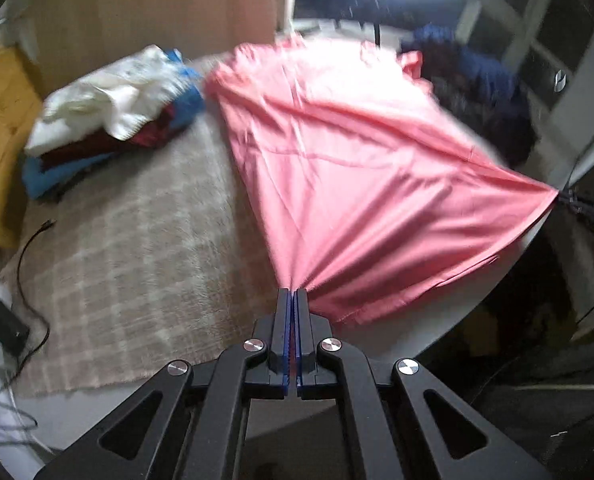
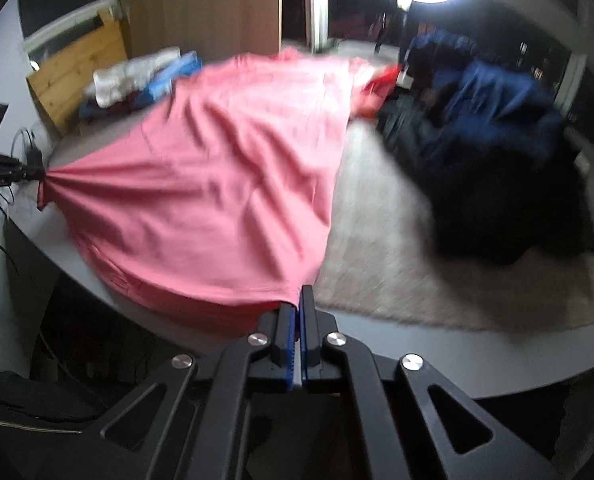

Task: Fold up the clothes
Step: 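Hold the hem with the left gripper while the right gripper grasps the hem corner and pulls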

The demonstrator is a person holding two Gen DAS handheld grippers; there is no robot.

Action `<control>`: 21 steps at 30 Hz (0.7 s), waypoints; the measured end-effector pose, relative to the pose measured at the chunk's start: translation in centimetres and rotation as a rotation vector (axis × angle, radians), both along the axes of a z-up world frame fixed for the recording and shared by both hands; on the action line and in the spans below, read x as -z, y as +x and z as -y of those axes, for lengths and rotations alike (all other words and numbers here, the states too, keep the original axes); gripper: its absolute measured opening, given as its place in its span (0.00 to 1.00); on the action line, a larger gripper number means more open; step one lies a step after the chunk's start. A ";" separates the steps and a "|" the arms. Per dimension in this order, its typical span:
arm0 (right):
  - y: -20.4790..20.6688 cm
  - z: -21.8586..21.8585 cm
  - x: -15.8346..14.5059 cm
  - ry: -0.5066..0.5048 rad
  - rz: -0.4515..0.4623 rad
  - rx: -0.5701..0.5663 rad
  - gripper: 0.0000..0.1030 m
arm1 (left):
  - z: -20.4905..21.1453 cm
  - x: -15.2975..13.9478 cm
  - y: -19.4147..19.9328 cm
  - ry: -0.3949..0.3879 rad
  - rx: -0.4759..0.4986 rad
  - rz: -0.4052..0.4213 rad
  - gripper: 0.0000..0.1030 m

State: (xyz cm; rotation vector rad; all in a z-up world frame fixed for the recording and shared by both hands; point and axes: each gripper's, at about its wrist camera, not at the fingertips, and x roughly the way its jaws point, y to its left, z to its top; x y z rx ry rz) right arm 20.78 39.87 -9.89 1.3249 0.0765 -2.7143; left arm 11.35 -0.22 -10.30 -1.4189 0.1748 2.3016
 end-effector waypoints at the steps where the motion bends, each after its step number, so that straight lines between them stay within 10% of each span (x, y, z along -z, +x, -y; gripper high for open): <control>1: 0.4 0.0 -1.2 0.012 -0.031 -0.002 0.01 | 0.5 -0.1 0.2 0.022 -0.012 -0.007 0.01; 12: -0.1 1.4 5.7 0.028 0.159 -0.055 0.02 | 2.8 8.1 0.7 -0.059 -0.100 0.155 0.01; 21: 1.4 -2.2 2.4 -0.021 0.078 0.040 0.01 | 0.9 7.4 1.8 -0.097 -0.066 0.144 0.01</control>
